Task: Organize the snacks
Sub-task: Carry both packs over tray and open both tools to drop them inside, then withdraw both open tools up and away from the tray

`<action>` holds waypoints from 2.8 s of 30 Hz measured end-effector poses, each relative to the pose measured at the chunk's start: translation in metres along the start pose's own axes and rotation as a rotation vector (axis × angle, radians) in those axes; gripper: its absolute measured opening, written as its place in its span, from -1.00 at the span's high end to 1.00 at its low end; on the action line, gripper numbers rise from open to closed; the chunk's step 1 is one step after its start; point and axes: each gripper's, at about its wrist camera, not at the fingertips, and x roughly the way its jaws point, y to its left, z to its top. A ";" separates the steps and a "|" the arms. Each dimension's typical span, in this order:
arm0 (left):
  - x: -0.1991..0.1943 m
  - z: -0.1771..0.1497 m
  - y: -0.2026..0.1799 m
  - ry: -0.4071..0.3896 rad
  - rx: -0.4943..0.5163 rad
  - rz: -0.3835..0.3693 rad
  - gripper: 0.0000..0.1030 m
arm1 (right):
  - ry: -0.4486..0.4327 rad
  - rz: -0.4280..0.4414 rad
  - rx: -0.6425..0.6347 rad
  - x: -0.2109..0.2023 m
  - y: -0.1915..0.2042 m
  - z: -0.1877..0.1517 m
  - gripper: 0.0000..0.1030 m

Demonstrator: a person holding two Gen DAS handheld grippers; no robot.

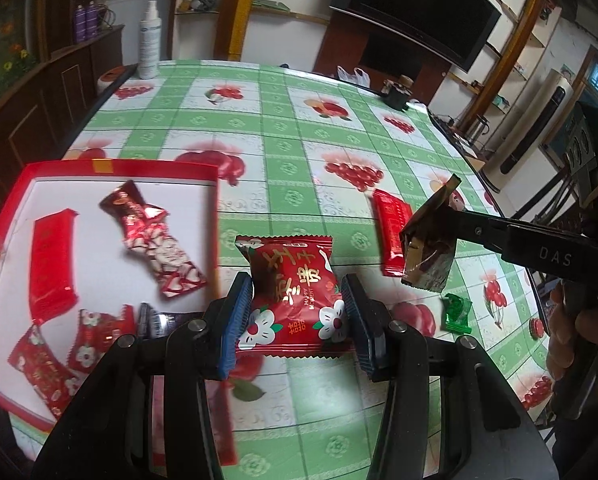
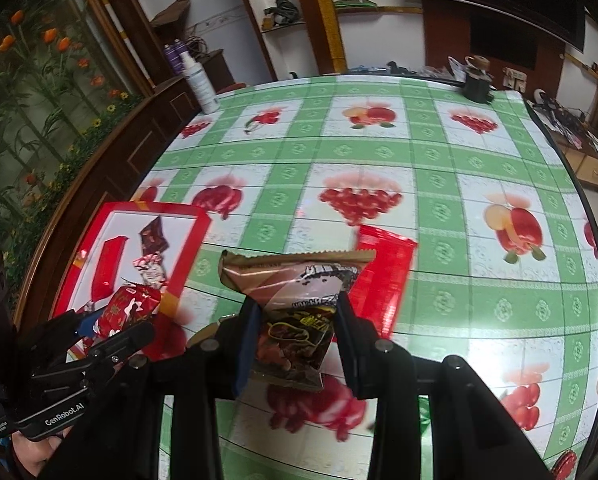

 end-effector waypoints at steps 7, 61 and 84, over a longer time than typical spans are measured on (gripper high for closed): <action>-0.025 0.004 0.042 -0.031 -0.084 0.043 0.11 | 0.008 0.057 -0.063 0.010 0.044 0.010 0.25; -0.047 -0.040 0.162 -0.059 -0.268 0.450 -0.55 | -0.006 0.245 -0.225 0.054 0.167 -0.015 -0.67; -0.126 -0.101 0.079 -0.303 -0.124 0.604 -0.56 | -0.193 0.125 -0.314 -0.009 0.162 -0.110 -1.00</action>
